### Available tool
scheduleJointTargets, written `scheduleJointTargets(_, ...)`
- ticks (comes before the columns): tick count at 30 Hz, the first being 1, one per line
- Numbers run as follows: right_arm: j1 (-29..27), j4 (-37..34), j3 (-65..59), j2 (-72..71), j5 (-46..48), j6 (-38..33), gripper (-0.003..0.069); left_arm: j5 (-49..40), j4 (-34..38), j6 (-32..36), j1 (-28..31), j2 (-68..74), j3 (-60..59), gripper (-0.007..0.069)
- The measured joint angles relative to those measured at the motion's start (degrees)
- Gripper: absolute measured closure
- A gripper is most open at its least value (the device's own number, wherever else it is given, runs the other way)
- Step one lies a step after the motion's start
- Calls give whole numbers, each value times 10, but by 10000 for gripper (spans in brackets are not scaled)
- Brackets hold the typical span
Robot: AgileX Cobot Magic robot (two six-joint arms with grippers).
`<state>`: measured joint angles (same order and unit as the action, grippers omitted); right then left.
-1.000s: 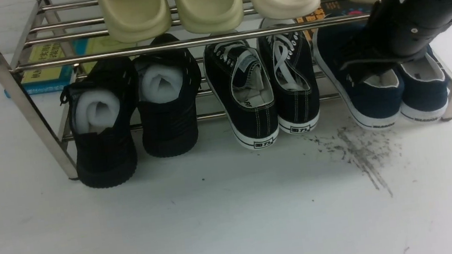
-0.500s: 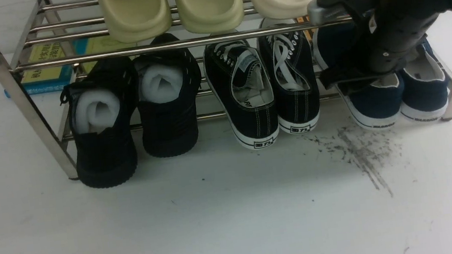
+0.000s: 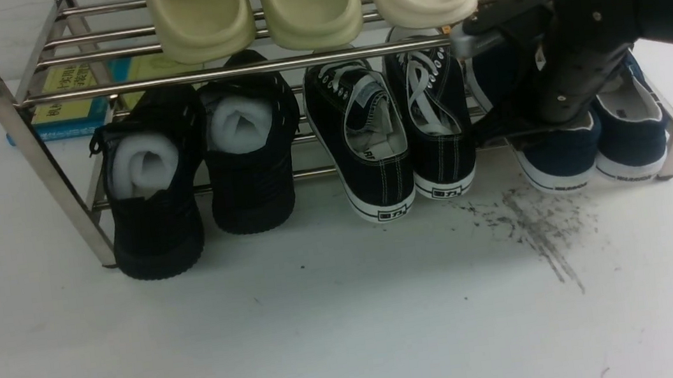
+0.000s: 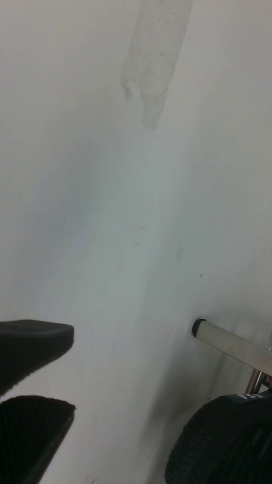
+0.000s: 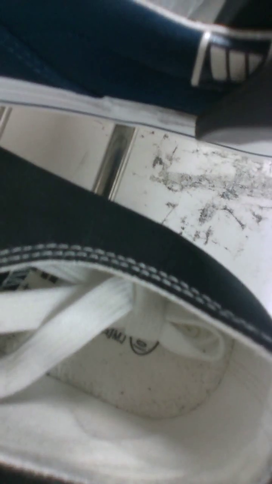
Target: Take the shoes off the shelf with your hand on the white table.
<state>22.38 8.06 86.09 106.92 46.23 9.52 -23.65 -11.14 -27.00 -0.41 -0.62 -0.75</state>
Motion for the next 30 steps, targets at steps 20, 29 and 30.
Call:
scheduleJointTargets(20,0,-38,22,-68,100,0,624,0,0,0,0,0,0,383)
scheduleJointTargets(29,0,-71,23,-122,170,-15,624,0,0,0,0,0,0,383)
scheduleJointTargets(30,0,-73,23,-127,176,-16,624,0,0,0,0,0,0,383)
